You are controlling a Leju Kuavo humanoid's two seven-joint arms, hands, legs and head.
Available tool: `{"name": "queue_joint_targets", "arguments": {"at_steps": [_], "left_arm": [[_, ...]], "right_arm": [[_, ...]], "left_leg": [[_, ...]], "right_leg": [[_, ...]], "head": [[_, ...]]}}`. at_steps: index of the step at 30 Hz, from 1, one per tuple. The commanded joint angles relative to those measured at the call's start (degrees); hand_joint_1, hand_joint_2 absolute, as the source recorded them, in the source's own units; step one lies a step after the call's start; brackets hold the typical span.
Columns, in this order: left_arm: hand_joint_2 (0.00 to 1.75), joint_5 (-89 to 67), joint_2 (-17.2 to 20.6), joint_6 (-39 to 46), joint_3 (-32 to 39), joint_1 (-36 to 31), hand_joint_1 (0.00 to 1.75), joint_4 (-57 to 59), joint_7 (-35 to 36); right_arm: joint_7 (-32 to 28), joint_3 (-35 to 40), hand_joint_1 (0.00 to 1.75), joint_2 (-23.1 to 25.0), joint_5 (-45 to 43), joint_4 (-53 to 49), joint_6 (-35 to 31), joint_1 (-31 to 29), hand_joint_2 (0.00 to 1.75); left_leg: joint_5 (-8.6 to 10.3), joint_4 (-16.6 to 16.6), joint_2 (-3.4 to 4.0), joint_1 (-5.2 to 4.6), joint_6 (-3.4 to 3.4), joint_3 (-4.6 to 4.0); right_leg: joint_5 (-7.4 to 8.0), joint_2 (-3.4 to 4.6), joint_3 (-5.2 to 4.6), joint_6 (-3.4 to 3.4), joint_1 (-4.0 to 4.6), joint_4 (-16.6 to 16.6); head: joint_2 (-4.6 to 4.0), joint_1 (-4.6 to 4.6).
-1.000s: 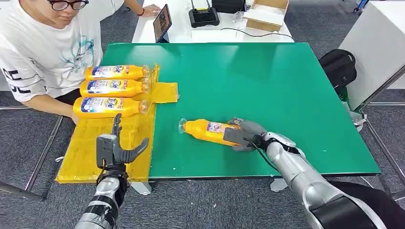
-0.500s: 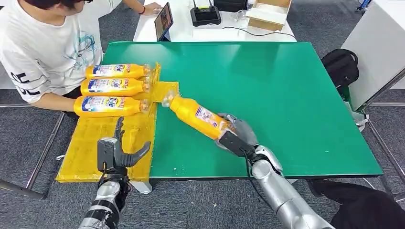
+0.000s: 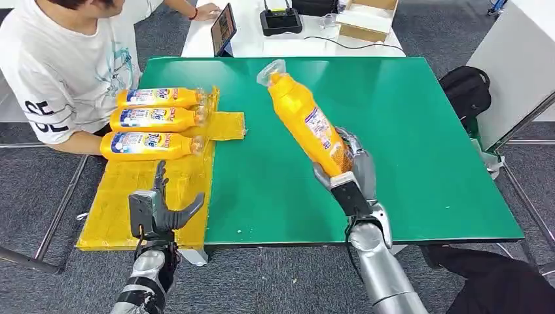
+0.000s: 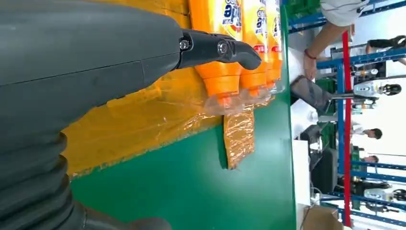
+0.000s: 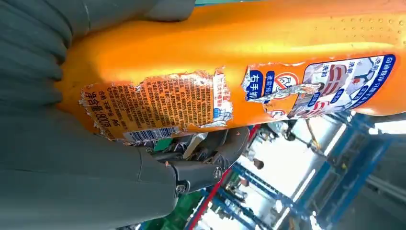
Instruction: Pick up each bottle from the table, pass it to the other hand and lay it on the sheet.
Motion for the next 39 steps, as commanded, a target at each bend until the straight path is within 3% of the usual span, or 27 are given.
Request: {"name": "queue_joint_targets", "arguments": {"at_steps": [1, 6, 12, 13, 25, 39], "left_arm": [[1.75, 10.23, -0.72, -13.05, -4.90, 1.41, 0.00, -6.86, 4.92], [1.75, 21.15, -0.11, -24.92, -12.07, 2.83, 0.00, -12.03, 9.87], [1.75, 26.19, 0.95, -29.46, -16.25, 3.33, 0.00, -13.33, 11.89], [1.75, 26.27, 1.02, -29.52, -16.68, 3.17, 0.00, -13.15, 11.92], [1.75, 25.30, 1.01, -28.63, -18.06, 2.65, 0.00, -13.09, 11.37], [1.75, 23.93, 0.47, -26.62, -19.05, 1.79, 0.00, -11.33, 11.66]], "right_arm": [[-3.24, -0.99, 1.75, 1.79, -0.57, -4.50, -1.01, 2.32, 1.75], [-6.16, 5.58, 1.75, 2.21, 4.29, 1.97, 2.49, 3.28, 1.75], [-8.62, 10.02, 1.75, 3.93, 7.04, 8.02, 1.86, 3.22, 1.75], [-8.87, 10.42, 1.75, 4.42, 6.94, 8.97, 2.11, 3.20, 1.75], [-10.27, 12.30, 1.75, 6.36, 6.72, 13.26, 1.69, 2.91, 1.75], [-10.56, 21.08, 1.75, 9.68, 6.62, 23.76, 6.47, 1.92, 1.75]], "left_leg": [[-0.15, 0.04, -0.04, 0.00, 0.09, 0.22], [-0.11, -0.01, 0.04, 0.01, 0.06, 0.16], [-0.20, -0.11, 0.13, 0.02, 0.07, 0.48], [-0.08, -0.07, 0.09, 0.02, 0.04, 0.18], [-0.11, -0.08, 0.09, 0.02, 0.06, 0.23], [-0.12, -0.10, 0.05, 0.04, 0.08, 0.30]], "right_leg": [[-0.15, -0.12, 0.25, -0.16, 0.04, 0.02], [-0.08, -0.01, 0.21, -0.12, 0.04, -0.04], [-0.14, 0.05, 0.47, -0.24, 0.08, -0.10], [-0.04, 0.05, 0.19, -0.12, 0.05, -0.08], [-0.08, 0.04, 0.24, -0.16, 0.05, -0.08], [-0.10, -0.04, 0.31, -0.17, 0.07, -0.11]], "head": [[0.00, 0.00], [0.00, 0.02], [0.00, 0.00], [0.00, 0.00], [0.00, 0.02], [0.00, 0.00]]}}
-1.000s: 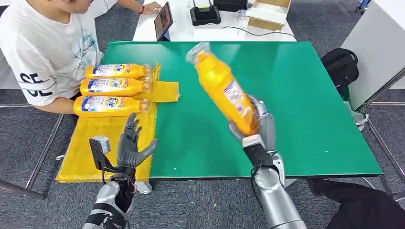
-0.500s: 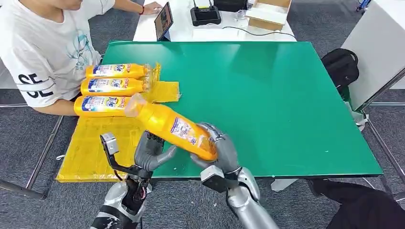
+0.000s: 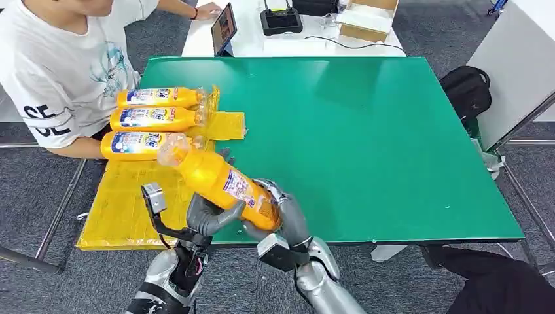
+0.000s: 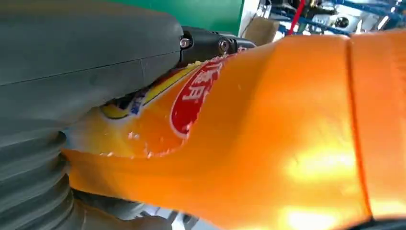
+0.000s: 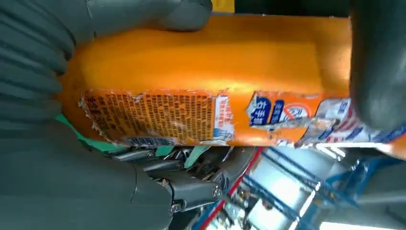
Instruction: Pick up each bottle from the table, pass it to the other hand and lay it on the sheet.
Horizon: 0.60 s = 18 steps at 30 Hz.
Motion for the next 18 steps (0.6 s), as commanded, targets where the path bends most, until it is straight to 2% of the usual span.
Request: {"name": "queue_joint_targets", "arguments": {"at_steps": [1, 2, 11, 12, 13, 14, 16, 18], "left_arm": [[1.75, -1.56, 1.25, 1.45, -1.94, -2.02, 0.00, 2.34, -0.04], [1.75, -1.54, 1.14, 1.60, -1.82, -1.92, 0.00, 2.18, -0.04], [1.75, 0.45, 0.76, 0.23, -1.37, -1.89, 0.00, 2.86, 0.40], [1.75, 0.54, 0.71, 0.29, -1.24, -1.88, 0.24, 2.70, 0.36], [1.75, 0.66, 0.61, 0.38, -1.06, -1.82, 1.52, 2.53, 0.27], [1.75, 0.96, 0.60, 0.11, -0.96, -1.76, 1.75, 2.39, 0.14], [1.75, 1.22, 0.58, -0.15, -0.90, -1.67, 1.75, 2.14, 0.09], [1.75, 1.28, 0.60, -0.32, -1.01, -1.54, 1.75, 1.84, 0.12]], "right_arm": [[0.03, 7.03, 1.75, 1.24, -0.09, 10.21, 2.87, -1.62, 1.75], [0.08, 7.27, 1.75, 1.38, -0.65, 10.57, 3.53, -1.52, 1.75], [0.34, 8.65, 1.75, 1.87, -1.08, 13.36, 4.86, -2.01, 1.75], [0.34, 8.70, 1.75, 1.82, -1.15, 13.52, 4.85, -2.03, 1.75], [0.37, 8.56, 1.75, 1.82, -1.38, 13.54, 4.81, -2.06, 1.75], [0.43, 8.54, 1.75, 1.79, -1.52, 13.54, 4.91, -2.07, 1.75], [0.57, 8.39, 1.75, 1.68, -1.61, 13.40, 4.71, -2.11, 1.75], [0.76, 8.06, 1.75, 1.61, -1.75, 13.21, 4.35, -2.13, 1.75]], "left_leg": [[-0.15, -0.09, 0.05, 0.01, 0.10, 0.46], [-0.28, -0.14, 0.08, 0.02, 0.17, 0.81], [-0.09, -0.04, -0.01, 0.05, 0.05, 0.26], [-0.11, -0.05, -0.04, 0.02, 0.07, 0.33], [-0.14, -0.05, -0.06, 0.03, 0.09, 0.40], [-0.17, -0.05, -0.09, 0.02, 0.11, 0.48], [-0.07, -0.04, -0.05, 0.01, 0.07, 0.22], [-0.13, -0.03, -0.05, 0.01, 0.10, 0.35]], "right_leg": [[-0.12, -0.03, 0.46, -0.19, 0.06, -0.12], [-0.23, -0.06, 0.82, -0.33, 0.11, -0.18], [-0.09, -0.07, 0.28, -0.15, 0.08, -0.07], [-0.12, -0.11, 0.34, -0.17, 0.07, -0.07], [-0.15, -0.14, 0.42, -0.20, 0.08, -0.08], [-0.19, -0.19, 0.51, -0.22, 0.09, -0.08], [-0.09, -0.13, 0.23, -0.12, 0.04, -0.06], [-0.15, -0.14, 0.36, -0.16, 0.05, -0.06]], "head": [[0.00, 0.02], [0.00, 0.02], [0.00, 0.00], [0.00, 0.00], [0.00, 0.02], [0.00, 0.00], [0.00, 0.00], [0.00, 0.02]]}}
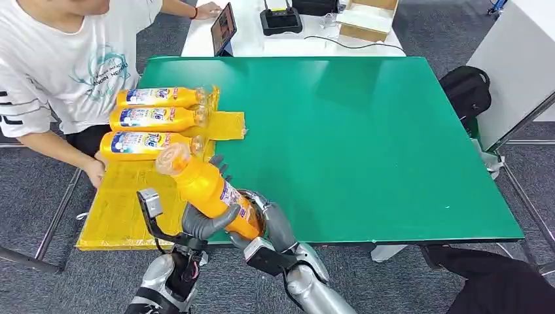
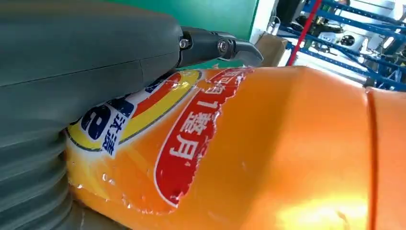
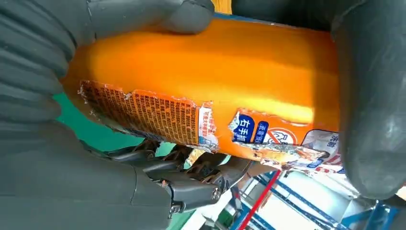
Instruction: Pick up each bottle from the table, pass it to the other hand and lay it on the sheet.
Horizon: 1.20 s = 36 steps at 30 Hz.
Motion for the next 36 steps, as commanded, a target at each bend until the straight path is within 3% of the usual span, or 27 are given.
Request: {"name": "queue_joint_targets", "arguments": {"at_steps": [1, 12, 13, 14, 15, 16, 19, 23, 30, 36], "left_arm": [[1.75, 0.51, 0.07, -1.48, -2.13, -2.89, 1.75, 1.43, 0.22], [1.75, -0.33, 0.30, -0.92, -1.77, -3.13, 1.75, 0.76, -0.11], [1.75, -1.14, 0.39, -0.46, -1.88, -3.20, 1.75, 0.74, -0.43], [1.75, -2.60, 0.44, 0.93, -1.78, -3.21, 1.75, 0.48, -1.23], [1.75, -5.69, 0.66, 4.01, -1.64, -3.26, 1.75, 0.01, -2.38], [1.75, -8.23, 0.96, 6.89, -1.32, -3.39, 1.75, -0.42, -3.54], [1.75, -17.57, 1.82, 18.36, 2.45, -4.56, 1.75, -0.79, -6.74], [1.75, -17.61, 2.35, 19.16, 7.77, -5.55, 1.75, -0.71, -7.19], [1.75, -17.90, 1.89, 18.78, 7.97, -5.31, 1.75, -0.80, -7.30], [1.75, -26.65, 4.44, 31.73, 15.02, -7.80, 1.75, 0.74, -11.43]], "right_arm": [[0.66, 4.18, 1.75, -0.06, 0.38, 5.34, 1.18, -0.33, 1.75], [1.55, 3.91, 1.75, -0.28, 0.76, 5.20, 0.66, -0.89, 1.75], [2.16, 4.09, 1.50, -0.24, 1.27, 5.45, 0.13, -1.13, 1.75], [2.52, 4.03, 0.00, -0.17, 1.60, 5.38, -0.73, -1.23, 1.75], [2.90, 3.72, 0.00, -0.10, 1.30, 4.82, -0.61, -1.25, 1.75], [2.90, 3.64, 0.00, -0.21, 1.25, 4.40, -0.54, -1.42, 0.00], [4.06, 1.54, 0.00, -1.68, -1.28, -4.86, 0.80, 0.32, 0.00], [6.33, 0.13, 0.00, -2.98, -1.92, -11.22, 1.59, 1.51, 0.00], [6.36, -0.01, 0.00, -2.80, -1.95, -10.87, 1.32, 1.69, 0.00], [6.28, -2.29, 0.00, -3.91, -3.44, -17.21, 0.32, 2.96, 0.00]], "left_leg": [[-0.16, -0.03, -0.09, 0.03, 0.11, 0.42], [-0.07, -0.03, -0.09, 0.01, 0.07, 0.22], [-0.05, -0.02, -0.07, 0.02, 0.05, 0.14], [-0.10, -0.02, -0.08, 0.01, 0.08, 0.26], [-0.05, -0.02, -0.08, 0.01, 0.06, 0.16], [-0.10, -0.01, -0.09, 0.03, 0.08, 0.27], [-0.11, 0.01, -0.06, 0.01, 0.09, 0.27], [-0.09, 0.00, -0.06, 0.02, 0.07, 0.24], [-0.08, -0.03, -0.08, 0.01, 0.08, 0.28], [-0.02, -0.03, -0.01, 0.00, 0.04, 0.13]], "right_leg": [[-0.18, -0.18, 0.48, -0.19, 0.08, -0.07], [-0.10, -0.15, 0.26, -0.13, 0.05, -0.04], [-0.06, -0.12, 0.18, -0.10, 0.04, -0.04], [-0.12, -0.15, 0.30, -0.14, 0.06, -0.04], [-0.07, -0.13, 0.19, -0.10, 0.04, -0.03], [-0.12, -0.16, 0.32, -0.15, 0.07, -0.04], [-0.13, -0.14, 0.30, -0.18, 0.06, 0.01], [-0.11, -0.14, 0.27, -0.19, 0.07, 0.00], [-0.11, -0.13, 0.32, -0.14, 0.05, -0.04], [-0.04, -0.05, 0.15, -0.12, 0.03, -0.01]], "head": [[0.00, 0.02], [0.00, 0.02], [0.00, 0.02], [0.00, 0.00], [0.00, 0.00], [0.00, 0.02], [0.00, 0.00], [0.00, 0.02], [0.00, 0.02], [0.00, 0.02]]}}
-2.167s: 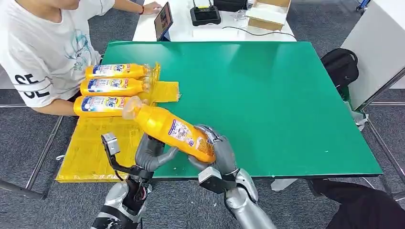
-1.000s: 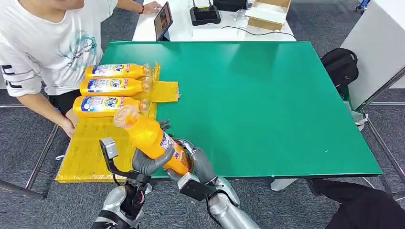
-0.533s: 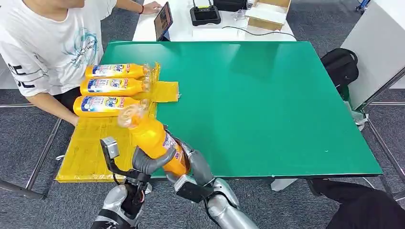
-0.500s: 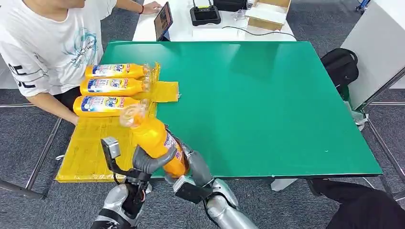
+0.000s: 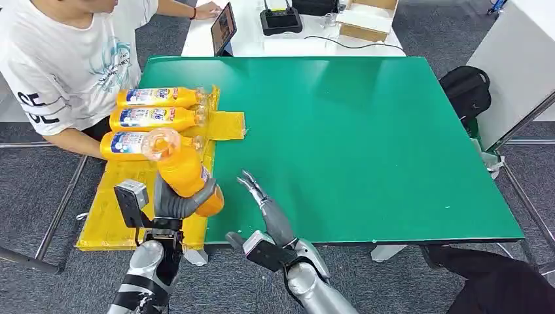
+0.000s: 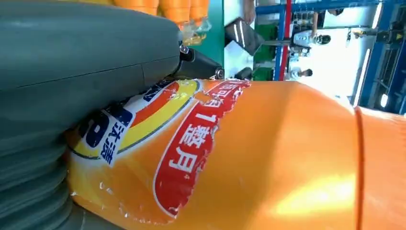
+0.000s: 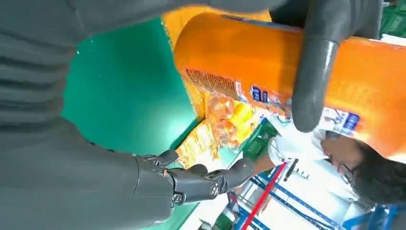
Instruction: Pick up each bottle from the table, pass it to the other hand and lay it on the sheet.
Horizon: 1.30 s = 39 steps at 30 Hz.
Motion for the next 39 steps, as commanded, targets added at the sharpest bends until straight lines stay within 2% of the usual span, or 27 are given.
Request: {"name": "queue_joint_targets", "arguments": {"at_steps": [1, 4, 5, 6, 7, 8, 9, 10, 16, 18, 20, 22, 24, 28, 36, 39], "left_arm": [[1.75, -10.82, 3.71, 12.99, 9.08, -5.25, 1.75, 4.37, -3.38], [1.75, -24.48, 5.93, 23.30, 9.32, -7.87, 1.75, 11.76, -3.09], [1.75, -32.35, 7.25, 29.84, 8.45, -9.18, 1.75, 15.60, -2.45], [1.75, -34.81, 7.96, 30.97, 8.34, -10.29, 1.75, 18.77, -1.87], [1.75, -45.74, 9.74, 35.90, 7.78, -11.93, 1.75, 23.34, 0.85], [1.75, -46.96, 10.19, 35.90, 7.69, -13.14, 1.75, 26.63, 0.95], [1.75, -59.73, 10.79, 35.90, 10.40, -13.13, 1.75, 26.40, 4.66], [1.75, -62.28, 10.45, 35.90, 12.69, -13.45, 1.75, 28.55, 3.77], [1.75, -62.28, 10.45, 35.90, 12.69, -13.45, 1.75, 28.55, 3.77], [1.75, -71.19, 11.66, 35.90, 11.92, -15.63, 1.75, 33.13, 8.81], [1.75, -75.67, 13.04, 35.90, 10.57, -17.74, 1.75, 38.35, 10.93], [1.75, -75.00, 12.85, 35.90, 11.38, -18.55, 1.75, 40.75, 9.67], [1.75, -78.67, 14.03, 35.75, 8.49, -21.21, 1.75, 47.50, 11.96], [1.75, -77.87, 13.87, 34.88, 8.85, -21.87, 1.75, 48.72, 11.77], [1.75, -72.95, 13.39, 23.32, 10.57, -24.29, 1.75, 52.96, 11.46], [1.75, -74.01, 13.83, 22.30, 9.63, -24.48, 1.75, 53.53, 12.86]], "right_arm": [[0.25, -3.41, 0.00, -2.59, -1.68, -7.88, -0.88, 1.11, 0.00], [-1.17, -4.16, 0.00, -2.39, -2.32, -11.33, -3.07, 2.24, 0.00], [-1.86, -4.30, 0.00, -2.20, -3.34, -12.62, -3.80, 2.62, 0.00], [-2.62, -4.41, 0.00, -1.98, -3.67, -14.08, -5.17, 3.04, 0.00], [-3.19, -4.14, 0.00, -1.96, -4.60, -15.56, -6.49, 3.23, 0.00], [-3.63, -4.24, 0.00, -1.83, -5.01, -16.64, -7.60, 3.42, 0.00], [-4.31, -4.02, 0.00, -1.87, -5.35, -17.43, -9.17, 3.43, 0.00], [-5.10, -4.26, 0.00, -1.63, -6.41, -18.17, -9.95, 3.68, 0.00], [-5.10, -4.26, 0.00, -1.63, -6.41, -18.17, -9.95, 3.68, 0.00], [-7.67, -4.51, 0.00, -1.12, -7.66, -19.09, -12.25, 3.94, 0.00], [-8.07, -3.76, 0.00, -1.16, -7.67, -20.50, -13.73, 4.09, 0.00], [-7.78, -3.22, 0.00, -1.29, -7.59, -20.82, -14.09, 4.02, 0.00], [-7.51, -2.26, 0.00, -1.56, -7.39, -20.63, -14.18, 3.72, 0.00], [-7.42, -2.04, 0.00, -1.41, -7.48, -20.33, -14.09, 3.54, 0.00], [-5.36, -0.99, 0.00, -1.22, -7.86, -17.21, -12.85, 2.58, 0.00], [-5.13, -0.76, 0.00, -1.07, -7.92, -16.57, -12.51, 2.47, 0.00]], "left_leg": [[-0.07, -0.02, -0.01, 0.00, 0.06, 0.23], [-0.03, -0.06, -0.03, 0.00, 0.04, 0.21], [-0.06, -0.09, -0.04, 0.00, 0.05, 0.37], [-0.01, -0.09, -0.06, -0.01, 0.04, 0.25], [-0.04, -0.12, -0.10, 0.00, 0.05, 0.37], [0.00, -0.09, -0.11, -0.01, 0.04, 0.24], [-0.04, -0.10, -0.07, 0.00, 0.06, 0.36], [-0.02, -0.08, 0.03, -0.01, 0.04, 0.27], [-0.08, -0.05, 0.00, 0.02, 0.06, 0.28], [-0.11, -0.04, -0.01, 0.03, 0.07, 0.35], [-0.10, -0.04, -0.07, 0.04, 0.06, 0.35], [-0.01, -0.04, -0.02, 0.00, 0.03, 0.14], [-0.11, -0.03, 0.03, 0.04, 0.08, 0.41], [-0.04, -0.03, -0.01, 0.03, 0.05, 0.22], [-0.11, -0.03, 0.02, 0.04, 0.07, 0.37], [-0.06, -0.05, 0.08, 0.03, 0.05, 0.35]], "right_leg": [[-0.08, -0.08, 0.23, -0.17, 0.04, 0.00], [-0.06, -0.08, 0.20, -0.14, 0.04, -0.02], [-0.10, -0.12, 0.35, -0.20, 0.06, -0.04], [-0.06, -0.12, 0.22, -0.13, 0.03, -0.04], [-0.10, -0.18, 0.36, -0.19, 0.05, -0.05], [-0.07, -0.15, 0.24, -0.12, 0.02, -0.03], [-0.09, -0.13, 0.34, -0.17, 0.04, -0.04], [-0.05, -0.02, 0.22, -0.12, 0.01, -0.02], [-0.10, -0.06, 0.27, -0.15, 0.05, -0.01], [-0.13, -0.09, 0.34, -0.18, 0.07, -0.01], [-0.14, -0.15, 0.36, -0.20, 0.08, 0.00], [-0.04, -0.04, 0.11, -0.10, 0.02, 0.01], [-0.11, -0.05, 0.39, -0.20, 0.08, -0.01], [-0.06, -0.08, 0.20, -0.13, 0.05, 0.00], [-0.12, -0.06, 0.36, -0.18, 0.08, 0.00], [-0.04, 0.04, 0.35, -0.16, 0.06, -0.02]], "head": [[0.00, 0.00], [0.00, -0.02], [0.00, -0.02], [0.00, -0.02], [0.00, -0.02], [0.00, -0.02], [0.00, -0.02], [0.00, -0.02], [0.00, -0.04], [0.00, -0.04], [0.00, 0.00], [0.00, -0.04], [0.00, -0.02], [0.00, 0.00], [0.00, -0.02], [0.00, -0.02]]}}
